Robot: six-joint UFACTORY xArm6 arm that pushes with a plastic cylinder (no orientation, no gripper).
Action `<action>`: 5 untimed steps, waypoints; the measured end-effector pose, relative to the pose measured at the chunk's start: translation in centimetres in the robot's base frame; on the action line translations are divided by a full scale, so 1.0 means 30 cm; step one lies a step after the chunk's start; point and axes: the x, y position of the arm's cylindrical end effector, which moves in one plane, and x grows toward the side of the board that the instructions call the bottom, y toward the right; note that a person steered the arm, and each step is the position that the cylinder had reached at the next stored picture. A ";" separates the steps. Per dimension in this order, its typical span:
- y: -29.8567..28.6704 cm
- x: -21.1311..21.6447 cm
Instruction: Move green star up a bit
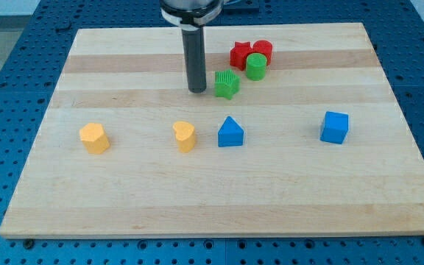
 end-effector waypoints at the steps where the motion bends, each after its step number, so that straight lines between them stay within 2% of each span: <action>1: -0.029 0.059; 2: -0.016 0.134; 3: 0.058 0.142; 5: 0.166 0.080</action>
